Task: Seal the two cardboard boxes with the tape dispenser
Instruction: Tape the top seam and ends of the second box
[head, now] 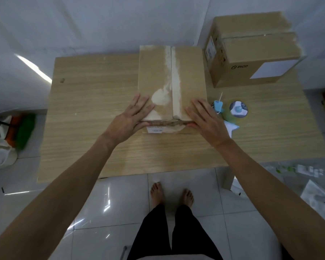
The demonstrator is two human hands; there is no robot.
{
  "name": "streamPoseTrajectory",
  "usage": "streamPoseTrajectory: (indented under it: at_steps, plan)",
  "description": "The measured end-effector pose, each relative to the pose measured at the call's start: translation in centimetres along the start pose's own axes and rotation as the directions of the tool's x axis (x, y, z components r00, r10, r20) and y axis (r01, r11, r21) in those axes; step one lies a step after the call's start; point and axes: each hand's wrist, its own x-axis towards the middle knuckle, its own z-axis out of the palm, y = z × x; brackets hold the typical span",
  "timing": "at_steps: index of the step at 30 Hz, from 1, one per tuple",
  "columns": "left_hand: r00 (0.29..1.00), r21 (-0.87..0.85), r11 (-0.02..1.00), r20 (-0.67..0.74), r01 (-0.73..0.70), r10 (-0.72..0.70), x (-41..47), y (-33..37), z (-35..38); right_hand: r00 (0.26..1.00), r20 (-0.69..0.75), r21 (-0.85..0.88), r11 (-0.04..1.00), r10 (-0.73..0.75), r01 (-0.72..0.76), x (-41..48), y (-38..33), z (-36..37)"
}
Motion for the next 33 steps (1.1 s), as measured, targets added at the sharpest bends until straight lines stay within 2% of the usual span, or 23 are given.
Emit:
streamPoseTrajectory:
  at_steps: [3,5,7,8,10,12,14,16,19,21,23,26,29,33]
  plan:
    - [0.999,-0.087,0.996,0.002,-0.035,0.035,0.2,-0.3,-0.1,0.996,0.041,0.156,0.984,0.079,-0.085,0.0,-0.3,-0.6]
    - [0.999,-0.184,0.983,-0.046,0.02,-0.029,-0.3,-0.4,-0.5,0.96,0.103,0.27,0.922,0.26,-0.278,-0.2,-1.0,-1.6]
    - [0.954,-0.29,0.937,-0.168,0.193,-0.248,-1.6,0.1,-0.6,0.848,0.137,0.363,0.77,0.512,-0.524,-1.1,-2.4,-2.7]
    - [0.893,-0.347,0.893,-0.241,0.285,-0.379,-2.4,0.8,-0.3,0.768,0.104,0.424,0.67,0.632,-0.609,-1.4,-3.3,-3.2]
    - [0.717,-0.474,0.782,-0.367,0.404,-0.593,-3.6,3.4,1.0,0.577,0.076,0.533,0.456,0.813,-0.713,-1.9,-5.3,-3.5]
    - [0.557,-0.643,0.653,-0.395,0.401,-0.731,-3.5,6.4,2.2,0.439,0.121,0.549,0.309,0.89,-0.777,-1.7,-7.2,-3.3]
    - [0.5,-0.757,0.534,-0.319,0.377,-0.805,-2.5,8.5,2.9,0.342,0.102,0.546,0.235,0.934,-0.804,-0.9,-8.5,-2.8]
    - [0.487,-0.747,0.54,-0.332,0.388,-0.808,-1.7,9.4,3.3,0.27,0.047,0.559,0.199,0.962,-0.805,0.0,-9.4,-2.6]
    - [0.494,-0.758,0.512,-0.291,0.403,-0.819,-1.1,8.9,3.9,0.227,0.015,0.583,0.176,0.974,-0.793,1.4,-10.6,-2.5]
    - [0.537,-0.767,0.502,-0.247,0.4,-0.806,-1.2,7.6,4.5,0.201,-0.004,0.597,0.164,0.98,-0.785,1.8,-10.8,-2.0]
    - [0.587,-0.763,0.508,-0.213,0.399,-0.781,-1.2,6.6,4.5,0.181,0.042,0.609,0.118,0.983,-0.784,1.6,-10.0,-1.3]
    - [0.639,-0.722,0.573,-0.237,0.387,-0.732,-1.1,6.5,3.7,0.207,0.126,0.645,0.078,0.97,-0.76,0.6,-8.1,-1.3]
    - [0.634,-0.671,0.621,-0.283,0.405,-0.719,-0.7,5.6,3.3,0.21,0.227,0.66,0.008,0.951,-0.751,-0.5,-6.0,-1.6]
    - [0.688,-0.565,0.721,-0.334,0.401,-0.644,0.0,4.4,3.0,0.292,0.274,0.657,0.043,0.916,-0.753,-0.4,-3.7,-2.4]
